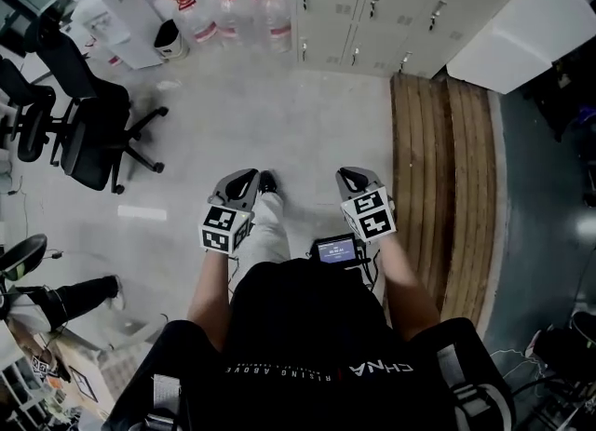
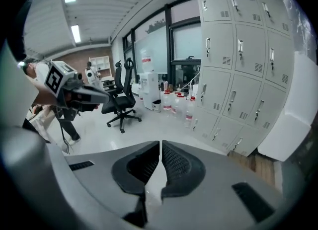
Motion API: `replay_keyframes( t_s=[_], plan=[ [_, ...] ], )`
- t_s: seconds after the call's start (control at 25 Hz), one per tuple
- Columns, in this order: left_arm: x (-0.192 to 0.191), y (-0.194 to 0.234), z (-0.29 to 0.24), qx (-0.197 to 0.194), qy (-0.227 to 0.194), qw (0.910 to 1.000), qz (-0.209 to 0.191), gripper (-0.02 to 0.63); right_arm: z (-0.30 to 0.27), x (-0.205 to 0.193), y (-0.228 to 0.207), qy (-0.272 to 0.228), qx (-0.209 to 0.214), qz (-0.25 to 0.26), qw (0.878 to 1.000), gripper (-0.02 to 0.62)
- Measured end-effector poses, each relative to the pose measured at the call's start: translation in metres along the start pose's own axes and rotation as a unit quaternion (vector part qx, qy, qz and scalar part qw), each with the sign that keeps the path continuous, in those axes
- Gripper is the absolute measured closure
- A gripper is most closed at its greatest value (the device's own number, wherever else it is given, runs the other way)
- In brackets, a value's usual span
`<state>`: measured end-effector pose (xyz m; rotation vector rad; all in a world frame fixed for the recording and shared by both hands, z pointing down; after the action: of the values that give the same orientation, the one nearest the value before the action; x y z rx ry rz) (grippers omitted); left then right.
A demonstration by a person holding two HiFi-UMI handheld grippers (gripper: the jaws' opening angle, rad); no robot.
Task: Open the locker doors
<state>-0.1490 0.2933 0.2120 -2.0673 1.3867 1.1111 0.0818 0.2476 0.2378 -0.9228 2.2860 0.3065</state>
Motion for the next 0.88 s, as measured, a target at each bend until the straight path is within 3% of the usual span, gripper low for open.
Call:
replay_keyframes(
  t_s=[0.12,0.28,0.48,0.68,0.88],
  plan=[
    [0.026,0.066,-0.031,0.005,-0.008,0.9999,0.012,0.588,-0.036,0.040,-0.021,0.006,-0.025,-0.002,1.000,0.557],
    [0.070,0.147,-0.085,0.013,0.024,0.9996,-0.003,0.588,-0.079,0.107,-0.057,0.014,-0.051,-0.013,0.999,0.557],
    [0.126,0.210,-0.137,-0.033,0.044,0.9978,-0.035,0.586,-0.116,0.183,-0.096,0.018,-0.077,-0.043,0.996,0.557],
    [0.151,0.226,-0.184,-0.081,0.057,0.9944,-0.038,0.586,-0.144,0.215,-0.121,0.021,-0.080,-0.064,0.995,0.557],
    [0.175,0.200,-0.214,-0.183,0.062,0.9809,-0.021,0.586,-0.161,0.231,-0.154,0.028,-0.068,-0.064,0.995,0.557]
  ],
)
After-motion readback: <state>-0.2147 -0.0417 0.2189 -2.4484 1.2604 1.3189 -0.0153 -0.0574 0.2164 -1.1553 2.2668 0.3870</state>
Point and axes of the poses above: the fingertips, and each gripper's own axes: z backward along the fingers, y to its left, x out of its top, the point moved 5 cm from there along z, backward along the fingers, and after that the axes turned 8 degrees about y, right-handed, at the moved point
